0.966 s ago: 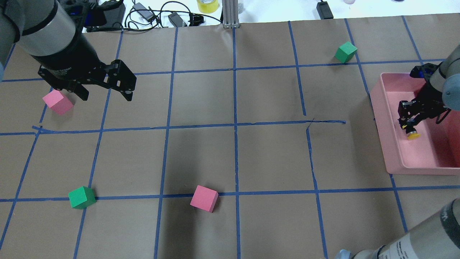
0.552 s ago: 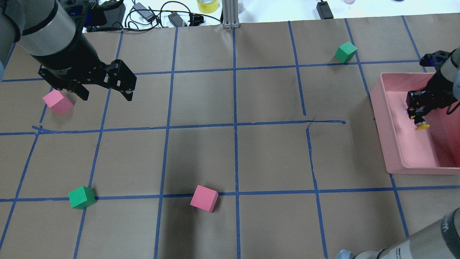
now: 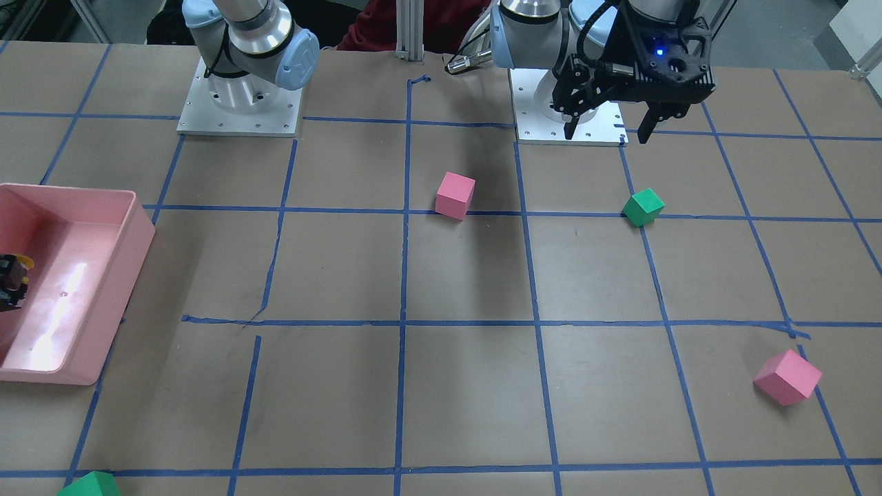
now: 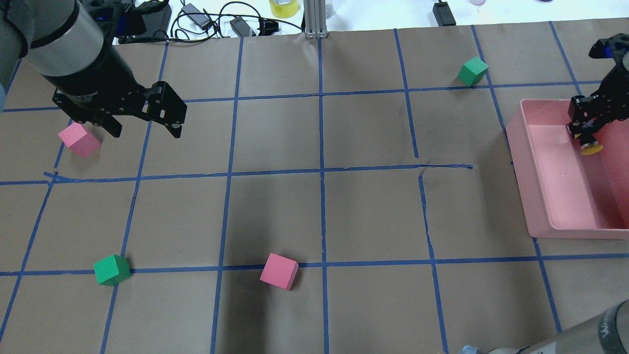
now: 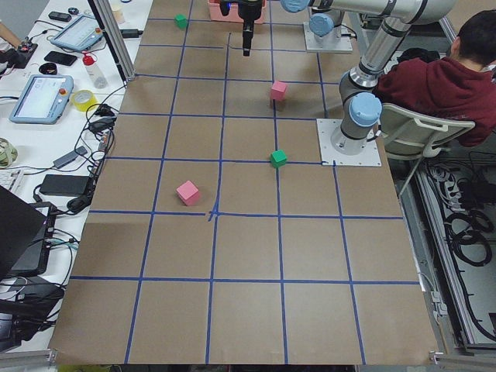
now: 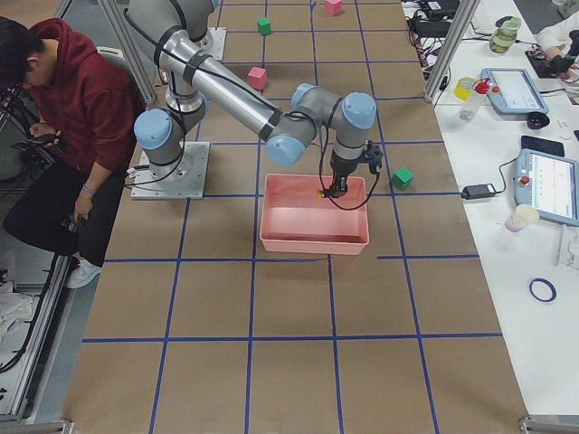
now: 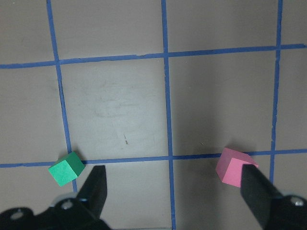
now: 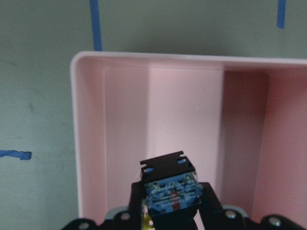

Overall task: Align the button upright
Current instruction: 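Lift the switch out of the bin and carry it toward table center, then lower the switch onto the table and open the right gripper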

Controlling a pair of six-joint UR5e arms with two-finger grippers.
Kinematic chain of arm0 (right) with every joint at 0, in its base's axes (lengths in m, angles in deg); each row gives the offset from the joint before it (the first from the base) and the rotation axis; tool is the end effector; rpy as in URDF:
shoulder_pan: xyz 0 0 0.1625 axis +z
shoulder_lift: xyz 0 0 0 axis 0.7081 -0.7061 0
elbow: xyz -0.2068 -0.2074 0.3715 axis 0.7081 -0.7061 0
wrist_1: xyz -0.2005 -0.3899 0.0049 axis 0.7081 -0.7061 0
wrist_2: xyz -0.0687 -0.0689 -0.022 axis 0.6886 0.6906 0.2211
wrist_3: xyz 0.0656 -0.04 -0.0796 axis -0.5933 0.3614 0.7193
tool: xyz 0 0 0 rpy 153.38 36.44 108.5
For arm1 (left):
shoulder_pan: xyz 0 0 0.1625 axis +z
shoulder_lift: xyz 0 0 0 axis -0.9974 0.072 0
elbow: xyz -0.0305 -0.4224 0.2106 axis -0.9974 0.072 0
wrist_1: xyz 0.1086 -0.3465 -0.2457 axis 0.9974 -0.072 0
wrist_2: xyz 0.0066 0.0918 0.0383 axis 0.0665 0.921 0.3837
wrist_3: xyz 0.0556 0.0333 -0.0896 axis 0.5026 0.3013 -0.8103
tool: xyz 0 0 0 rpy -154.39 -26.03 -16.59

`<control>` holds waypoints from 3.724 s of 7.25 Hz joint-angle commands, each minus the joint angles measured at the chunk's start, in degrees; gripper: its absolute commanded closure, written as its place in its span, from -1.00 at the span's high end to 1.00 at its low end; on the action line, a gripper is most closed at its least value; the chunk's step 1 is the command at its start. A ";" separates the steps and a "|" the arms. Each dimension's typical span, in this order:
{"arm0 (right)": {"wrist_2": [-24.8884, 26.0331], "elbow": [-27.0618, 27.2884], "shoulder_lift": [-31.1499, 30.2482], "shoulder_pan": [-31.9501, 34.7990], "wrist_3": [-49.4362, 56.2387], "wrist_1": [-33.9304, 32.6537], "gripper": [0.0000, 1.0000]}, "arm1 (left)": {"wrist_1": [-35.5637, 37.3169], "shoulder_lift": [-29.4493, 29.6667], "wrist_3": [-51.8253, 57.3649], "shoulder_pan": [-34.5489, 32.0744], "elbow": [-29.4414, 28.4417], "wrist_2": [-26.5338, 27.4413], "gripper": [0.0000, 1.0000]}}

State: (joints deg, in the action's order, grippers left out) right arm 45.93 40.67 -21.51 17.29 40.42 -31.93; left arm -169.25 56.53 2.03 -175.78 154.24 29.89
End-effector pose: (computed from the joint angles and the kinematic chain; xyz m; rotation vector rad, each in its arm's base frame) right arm -0.1810 -0.6189 0.3727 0.0026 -3.0880 -0.0434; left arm -0.1301 -0.4627 0.5643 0.0686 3.1176 -0.0684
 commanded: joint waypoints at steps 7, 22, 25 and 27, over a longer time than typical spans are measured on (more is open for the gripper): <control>-0.81 -2.71 8.44 32.96 -34.56 -12.15 -1.00 | 0.00 0.00 -0.09 0.00 0.09 0.00 1.00; -8.99 -14.22 23.33 46.35 -56.18 -15.08 0.79 | 0.00 0.00 0.00 0.00 0.09 0.09 1.00; -8.99 -13.70 19.48 46.08 -57.00 -13.95 1.00 | 0.00 0.00 -0.09 0.00 0.09 0.09 1.00; -7.24 -11.25 12.90 43.64 -46.06 -9.47 1.00 | 0.00 0.00 0.00 0.00 0.09 0.00 1.00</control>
State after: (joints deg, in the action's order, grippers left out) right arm 37.70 27.79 -4.56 62.57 -12.37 -43.32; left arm -169.25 56.53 2.00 -175.78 154.32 29.93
